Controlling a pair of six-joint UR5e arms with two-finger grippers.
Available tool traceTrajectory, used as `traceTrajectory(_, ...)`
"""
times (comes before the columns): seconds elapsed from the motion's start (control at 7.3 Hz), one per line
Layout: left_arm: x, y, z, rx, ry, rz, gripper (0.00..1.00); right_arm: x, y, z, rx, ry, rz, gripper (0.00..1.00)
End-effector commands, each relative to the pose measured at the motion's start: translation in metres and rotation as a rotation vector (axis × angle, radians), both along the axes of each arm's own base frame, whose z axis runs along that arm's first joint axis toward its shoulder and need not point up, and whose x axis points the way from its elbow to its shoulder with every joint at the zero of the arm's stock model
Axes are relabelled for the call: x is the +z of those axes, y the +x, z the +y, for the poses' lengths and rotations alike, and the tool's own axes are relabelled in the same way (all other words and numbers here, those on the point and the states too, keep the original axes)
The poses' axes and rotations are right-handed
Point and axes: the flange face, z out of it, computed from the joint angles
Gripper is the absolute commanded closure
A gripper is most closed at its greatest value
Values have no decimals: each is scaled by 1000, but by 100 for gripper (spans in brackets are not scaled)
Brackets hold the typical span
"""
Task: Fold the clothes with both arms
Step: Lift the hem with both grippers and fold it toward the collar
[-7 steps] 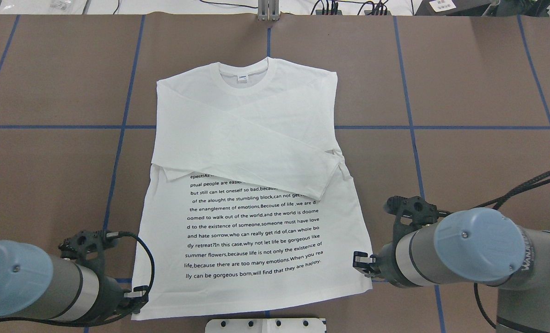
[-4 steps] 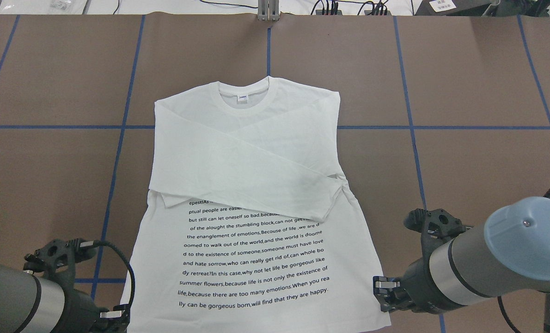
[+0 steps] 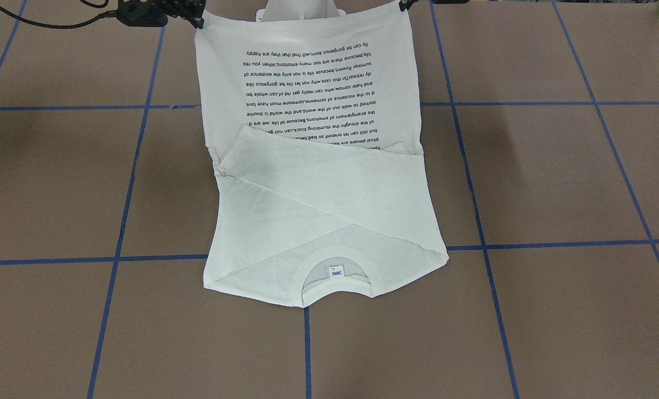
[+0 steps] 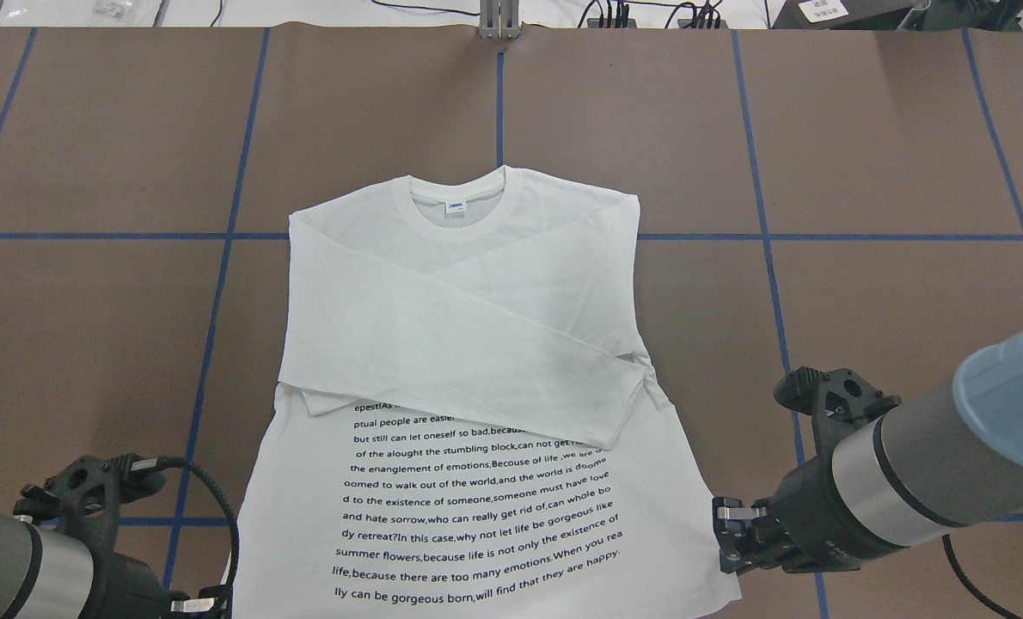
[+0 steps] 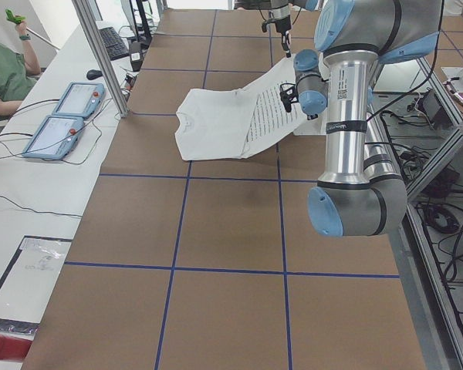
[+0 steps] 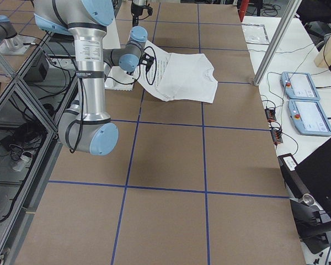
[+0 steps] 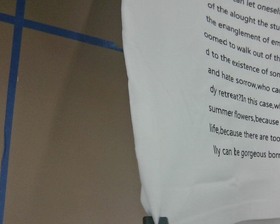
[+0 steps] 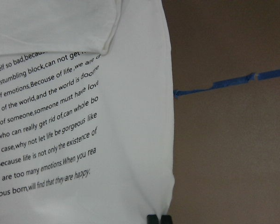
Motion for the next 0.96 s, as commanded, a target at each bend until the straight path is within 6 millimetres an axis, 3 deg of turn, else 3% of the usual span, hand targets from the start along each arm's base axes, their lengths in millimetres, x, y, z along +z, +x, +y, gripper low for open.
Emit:
traceTrajectory(0.0, 8, -19, -44, -53, 84, -10, 100, 3, 9, -42, 81, 35, -1, 100)
traceTrajectory(0.27, 5, -61, -110, -102, 151, -28, 100, -8, 18, -90, 168, 71, -21, 100)
traceTrajectory(0.41, 3, -57, -143, -135, 161, -42, 100, -18, 19, -128, 222, 64, -30, 100)
traceTrajectory(0.55, 0, -33, -173, -156, 158, -50, 100, -30, 22, -170, 283, 70, -34, 100)
traceTrajectory(0.69, 5, -24, -209, -201, 144, -75, 100, -25, 15, -193, 286, 94, -16, 100)
traceTrajectory(0.82, 10, -19, -232, -232, 136, -98, 100, -20, 11, -213, 283, 134, -1, 100)
